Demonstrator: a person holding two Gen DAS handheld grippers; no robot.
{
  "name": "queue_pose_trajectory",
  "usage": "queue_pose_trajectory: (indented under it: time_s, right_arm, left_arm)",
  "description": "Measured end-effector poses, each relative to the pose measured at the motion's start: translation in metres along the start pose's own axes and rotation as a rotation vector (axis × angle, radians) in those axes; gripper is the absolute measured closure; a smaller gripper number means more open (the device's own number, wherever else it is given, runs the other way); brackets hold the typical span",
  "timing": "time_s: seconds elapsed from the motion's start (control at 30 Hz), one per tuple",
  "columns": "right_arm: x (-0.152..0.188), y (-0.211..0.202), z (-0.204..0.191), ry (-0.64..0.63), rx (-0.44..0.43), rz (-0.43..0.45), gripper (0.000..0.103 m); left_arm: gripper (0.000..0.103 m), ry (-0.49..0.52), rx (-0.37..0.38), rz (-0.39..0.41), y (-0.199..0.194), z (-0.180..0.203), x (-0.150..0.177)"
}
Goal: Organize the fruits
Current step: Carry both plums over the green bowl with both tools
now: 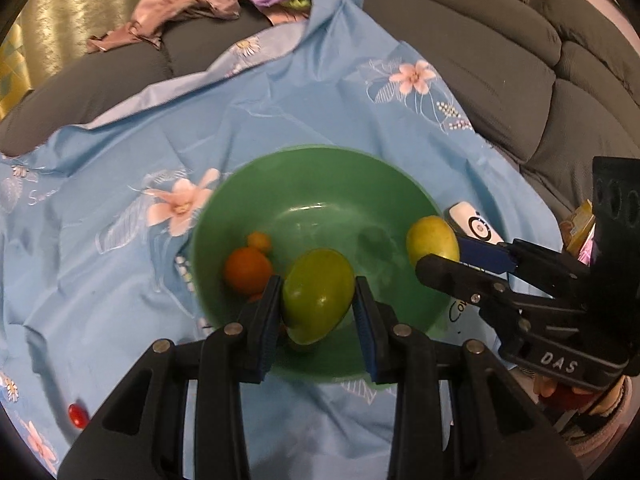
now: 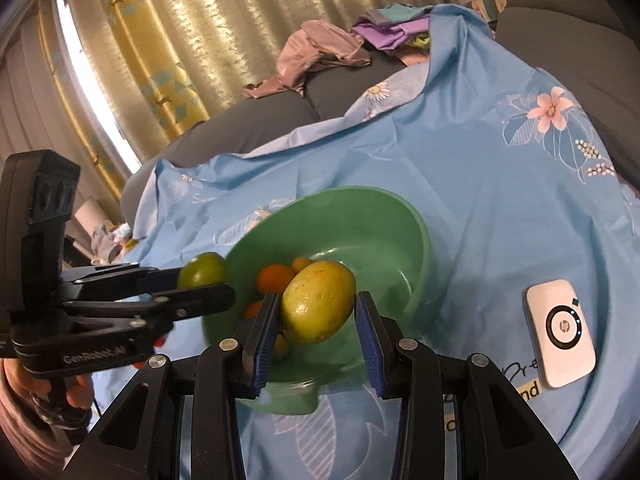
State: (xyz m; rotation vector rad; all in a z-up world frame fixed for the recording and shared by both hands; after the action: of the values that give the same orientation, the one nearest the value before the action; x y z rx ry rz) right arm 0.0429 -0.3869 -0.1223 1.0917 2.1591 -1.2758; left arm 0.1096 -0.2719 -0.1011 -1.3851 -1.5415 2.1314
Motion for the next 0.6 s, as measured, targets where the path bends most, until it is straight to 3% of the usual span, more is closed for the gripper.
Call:
queue_pose_trajectory:
  time_s: [0.6]
  right_arm:
    - [-0.008,0.025,0.007,-0.047,0.066,-0.028,0.063]
  left_arm:
    - [0.068,0.031,-0.056,-0.076,0.046,-0.004,-0.003]
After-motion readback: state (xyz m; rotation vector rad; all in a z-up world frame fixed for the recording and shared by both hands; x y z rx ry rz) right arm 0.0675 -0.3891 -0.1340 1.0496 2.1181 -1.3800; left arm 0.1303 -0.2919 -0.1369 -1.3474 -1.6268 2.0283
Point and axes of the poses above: each gripper's, at about its wrist camera, not at the fingertips, and y roughly the way its jaws point, z to its right, x to its underside, the point moved 3 cm from there along y, roughly the way its jaws point, and after that the axes turned 6 degrees about y, right-handed, at the moved point
